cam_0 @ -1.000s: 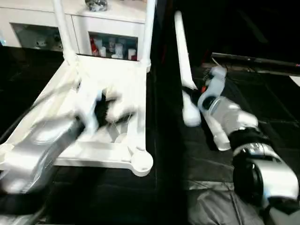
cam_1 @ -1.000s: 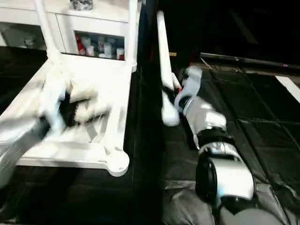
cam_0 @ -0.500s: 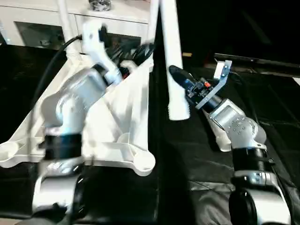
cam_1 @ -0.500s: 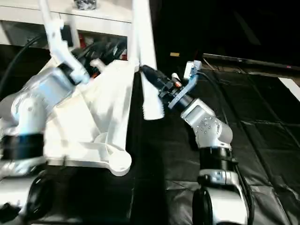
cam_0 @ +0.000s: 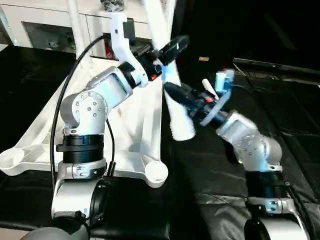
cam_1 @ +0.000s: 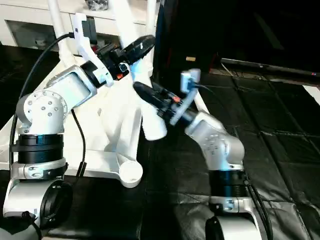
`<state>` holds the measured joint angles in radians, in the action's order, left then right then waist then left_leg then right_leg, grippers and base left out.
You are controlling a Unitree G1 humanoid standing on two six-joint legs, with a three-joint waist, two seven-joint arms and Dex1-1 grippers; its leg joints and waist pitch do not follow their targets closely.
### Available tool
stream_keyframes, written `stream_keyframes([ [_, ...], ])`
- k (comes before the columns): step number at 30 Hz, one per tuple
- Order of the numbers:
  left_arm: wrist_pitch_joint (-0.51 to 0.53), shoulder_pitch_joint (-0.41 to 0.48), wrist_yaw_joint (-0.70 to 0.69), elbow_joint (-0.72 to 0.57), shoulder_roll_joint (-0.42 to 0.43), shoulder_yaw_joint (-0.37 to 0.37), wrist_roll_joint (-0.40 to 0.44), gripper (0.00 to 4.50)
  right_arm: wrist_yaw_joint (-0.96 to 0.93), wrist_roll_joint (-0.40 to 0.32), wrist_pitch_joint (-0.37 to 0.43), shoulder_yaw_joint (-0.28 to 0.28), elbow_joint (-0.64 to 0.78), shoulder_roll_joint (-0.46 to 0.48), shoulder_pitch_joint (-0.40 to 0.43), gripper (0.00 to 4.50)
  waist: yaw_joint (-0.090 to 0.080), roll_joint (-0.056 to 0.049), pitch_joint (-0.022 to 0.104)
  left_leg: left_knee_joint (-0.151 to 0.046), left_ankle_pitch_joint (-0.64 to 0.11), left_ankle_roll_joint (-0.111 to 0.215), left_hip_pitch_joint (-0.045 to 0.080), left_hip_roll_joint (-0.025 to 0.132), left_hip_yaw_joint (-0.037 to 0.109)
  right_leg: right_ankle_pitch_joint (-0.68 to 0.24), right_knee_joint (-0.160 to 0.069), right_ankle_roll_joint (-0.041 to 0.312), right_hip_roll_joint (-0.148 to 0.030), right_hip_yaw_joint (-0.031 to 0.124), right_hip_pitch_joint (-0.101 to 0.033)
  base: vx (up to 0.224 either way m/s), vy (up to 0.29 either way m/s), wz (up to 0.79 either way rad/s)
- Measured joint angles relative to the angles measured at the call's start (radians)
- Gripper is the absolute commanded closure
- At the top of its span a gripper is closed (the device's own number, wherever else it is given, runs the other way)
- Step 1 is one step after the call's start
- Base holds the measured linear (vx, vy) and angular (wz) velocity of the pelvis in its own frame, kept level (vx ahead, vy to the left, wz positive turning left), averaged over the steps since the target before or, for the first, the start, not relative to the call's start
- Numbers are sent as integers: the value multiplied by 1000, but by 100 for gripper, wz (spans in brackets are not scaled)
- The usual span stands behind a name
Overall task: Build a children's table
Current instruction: Pick table leg
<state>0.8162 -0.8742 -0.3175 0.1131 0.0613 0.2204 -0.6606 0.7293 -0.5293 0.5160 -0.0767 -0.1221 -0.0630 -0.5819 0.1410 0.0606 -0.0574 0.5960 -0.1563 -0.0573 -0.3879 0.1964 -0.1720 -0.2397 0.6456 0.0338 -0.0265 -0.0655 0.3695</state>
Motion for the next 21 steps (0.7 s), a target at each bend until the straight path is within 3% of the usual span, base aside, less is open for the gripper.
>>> stream_keyframes([
  [3,-5,0,48,1,-7,2,26,107,-40,71,-59,40,3,5,0,270,0,1,0,0,0,0,0,0,0,0,0,0,0,0,0,0,0,0],
  [10,-42,0,203,0,-78,33,67,177,-186,320,-234,179,5,-8,0,270,0,9,-6,0,0,0,-1,0,0,0,-1,-1,0,0,0,0,0,0],
  [15,-63,0,310,-2,-141,69,67,217,-262,383,-283,196,1,20,0,270,-1,11,-7,0,0,0,-1,0,0,0,-1,-2,0,0,0,0,0,0],
  [21,-90,0,338,-2,-150,71,71,263,-302,425,-339,211,-13,29,0,271,-2,11,-7,-1,0,0,-1,0,0,0,-1,-2,0,0,0,0,0,0],
])
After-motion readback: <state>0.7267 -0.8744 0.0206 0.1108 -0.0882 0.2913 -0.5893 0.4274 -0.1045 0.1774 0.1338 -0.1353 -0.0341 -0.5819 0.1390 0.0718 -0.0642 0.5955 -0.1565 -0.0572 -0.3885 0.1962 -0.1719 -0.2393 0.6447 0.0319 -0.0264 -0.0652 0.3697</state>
